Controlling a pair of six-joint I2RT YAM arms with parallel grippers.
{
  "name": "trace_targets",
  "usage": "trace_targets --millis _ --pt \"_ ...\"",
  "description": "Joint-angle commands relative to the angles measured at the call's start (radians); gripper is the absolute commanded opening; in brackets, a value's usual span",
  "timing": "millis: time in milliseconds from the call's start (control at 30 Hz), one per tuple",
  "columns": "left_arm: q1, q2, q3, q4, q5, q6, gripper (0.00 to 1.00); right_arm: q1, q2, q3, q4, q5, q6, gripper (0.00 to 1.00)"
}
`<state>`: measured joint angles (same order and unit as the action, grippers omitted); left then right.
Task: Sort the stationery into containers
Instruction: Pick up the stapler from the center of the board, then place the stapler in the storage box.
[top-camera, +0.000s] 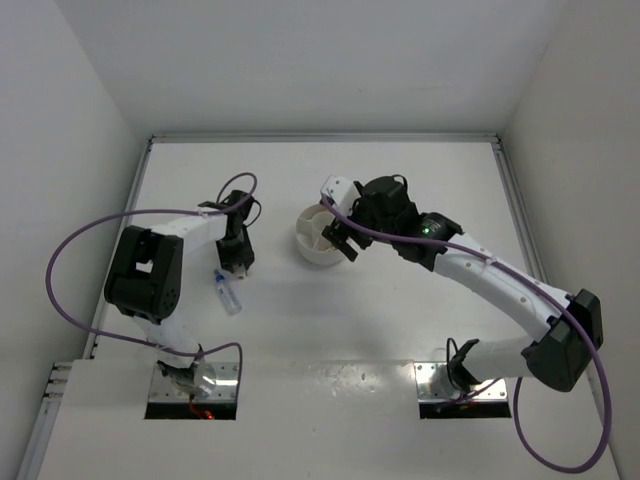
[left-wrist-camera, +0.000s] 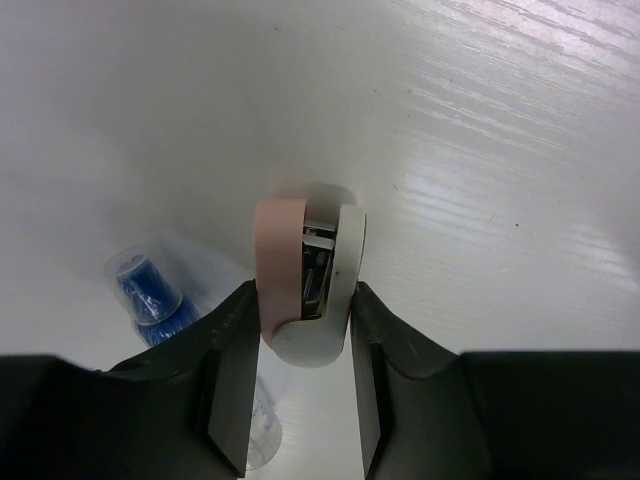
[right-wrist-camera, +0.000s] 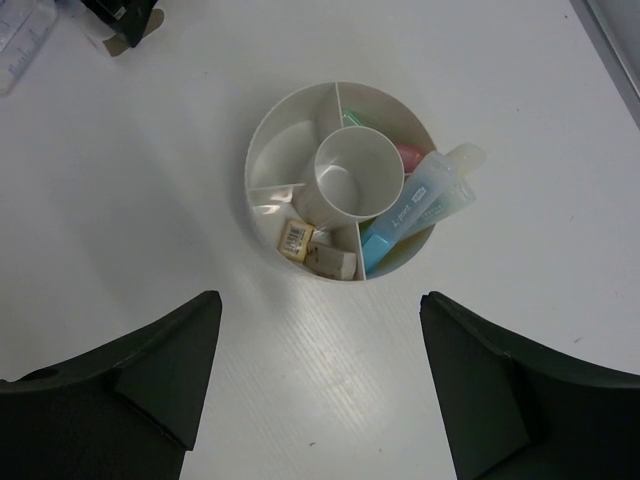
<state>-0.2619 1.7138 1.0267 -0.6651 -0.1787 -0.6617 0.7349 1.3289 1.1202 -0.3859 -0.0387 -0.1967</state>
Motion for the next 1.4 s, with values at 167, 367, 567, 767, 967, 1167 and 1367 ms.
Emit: trace_targets --millis 167,367,567,767,967,1167,1367 --pt "-0.007 0.009 0.058 -0.004 0.028 0.010 0.00 -0.005 -0.042 -0.013 0.039 -0.030 0.016 0.81" --pt "-0.106 -0.163 0.142 0.091 0.139 0.065 0.00 -0.005 -0.042 -0.042 0.048 -0.040 -0.003 0.76" --pt "-0.195 -0.258 0.138 0.356 0.203 0.045 0.00 -0.005 -0.020 -0.042 0.048 -0.040 -0.012 0.00" --pt "-0.217 -0.249 0.072 0.596 0.301 0.059 0.00 -0.014 -0.011 -0.051 0.048 -0.030 -0.012 0.00" --pt "-0.238 -0.373 -0.138 0.921 0.374 0.201 0.00 -0.014 0.009 -0.051 0.048 -0.039 -0.021 0.00" --pt "-0.300 -0.448 -0.296 1.133 0.256 0.303 0.00 -0.014 0.029 -0.051 0.048 -0.049 -0.021 0.00" --pt "-0.318 -0.458 -0.346 1.211 0.222 0.303 0.00 -0.023 0.038 -0.051 0.039 -0.058 -0.021 0.00"
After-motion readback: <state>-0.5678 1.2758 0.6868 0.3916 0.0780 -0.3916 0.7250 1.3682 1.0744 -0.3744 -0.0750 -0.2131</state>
